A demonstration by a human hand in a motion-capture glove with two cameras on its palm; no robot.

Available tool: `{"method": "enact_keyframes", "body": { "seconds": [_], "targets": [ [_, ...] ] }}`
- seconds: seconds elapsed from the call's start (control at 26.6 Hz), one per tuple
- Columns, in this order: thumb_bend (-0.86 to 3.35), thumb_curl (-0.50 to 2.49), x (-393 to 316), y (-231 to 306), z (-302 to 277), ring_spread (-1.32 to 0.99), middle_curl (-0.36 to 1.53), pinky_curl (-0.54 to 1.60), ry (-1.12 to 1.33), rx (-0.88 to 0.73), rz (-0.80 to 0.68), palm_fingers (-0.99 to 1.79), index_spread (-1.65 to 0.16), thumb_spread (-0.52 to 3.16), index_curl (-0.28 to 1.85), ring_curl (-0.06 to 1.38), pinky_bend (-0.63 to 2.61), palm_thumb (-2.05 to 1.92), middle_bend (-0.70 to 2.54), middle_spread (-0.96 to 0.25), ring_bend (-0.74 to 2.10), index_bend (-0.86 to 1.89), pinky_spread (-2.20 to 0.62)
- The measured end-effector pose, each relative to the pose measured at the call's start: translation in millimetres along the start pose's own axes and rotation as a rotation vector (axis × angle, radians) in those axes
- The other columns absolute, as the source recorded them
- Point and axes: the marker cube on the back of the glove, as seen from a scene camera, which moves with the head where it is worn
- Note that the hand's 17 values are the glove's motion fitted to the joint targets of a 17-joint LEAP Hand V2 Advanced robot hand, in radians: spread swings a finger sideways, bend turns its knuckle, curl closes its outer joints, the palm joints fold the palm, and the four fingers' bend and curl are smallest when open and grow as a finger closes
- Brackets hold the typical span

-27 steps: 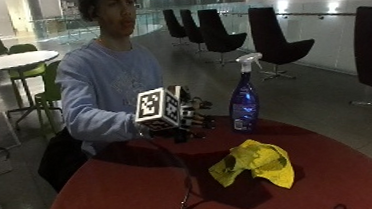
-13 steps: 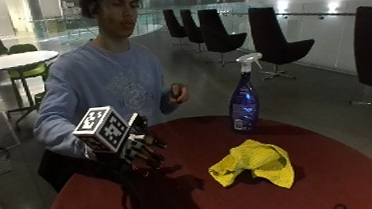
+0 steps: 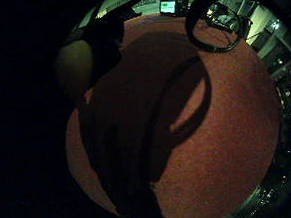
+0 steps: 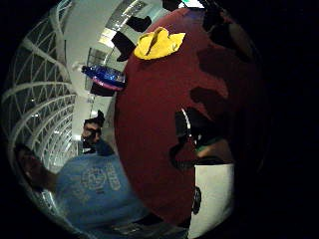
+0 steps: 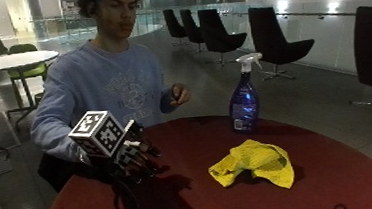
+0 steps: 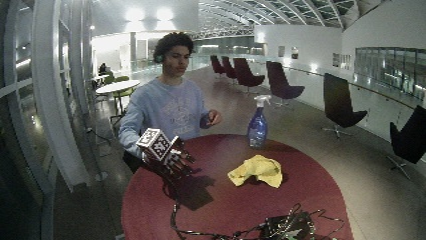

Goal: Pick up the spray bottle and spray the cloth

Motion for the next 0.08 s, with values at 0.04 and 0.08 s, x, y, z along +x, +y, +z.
{"method": "enact_keyframes", "body": {
  "seconds": [0.04,0.08],
  "targets": [
    [-0.02,0.43,-0.2,-0.1,0.1,0.00,0.43,0.33,0.002,-0.001,-0.001,0.73,-0.36,1.04,0.27,0.34,0.19,0.79,0.32,-0.04,0.24,0.14,0.24],
    [-0.02,0.43,-0.2,-0.1,0.1,0.00,0.43,0.33,0.002,-0.002,-0.001,0.73,-0.36,1.04,0.27,0.34,0.19,0.79,0.31,-0.04,0.24,0.14,0.24]
  ]
}}
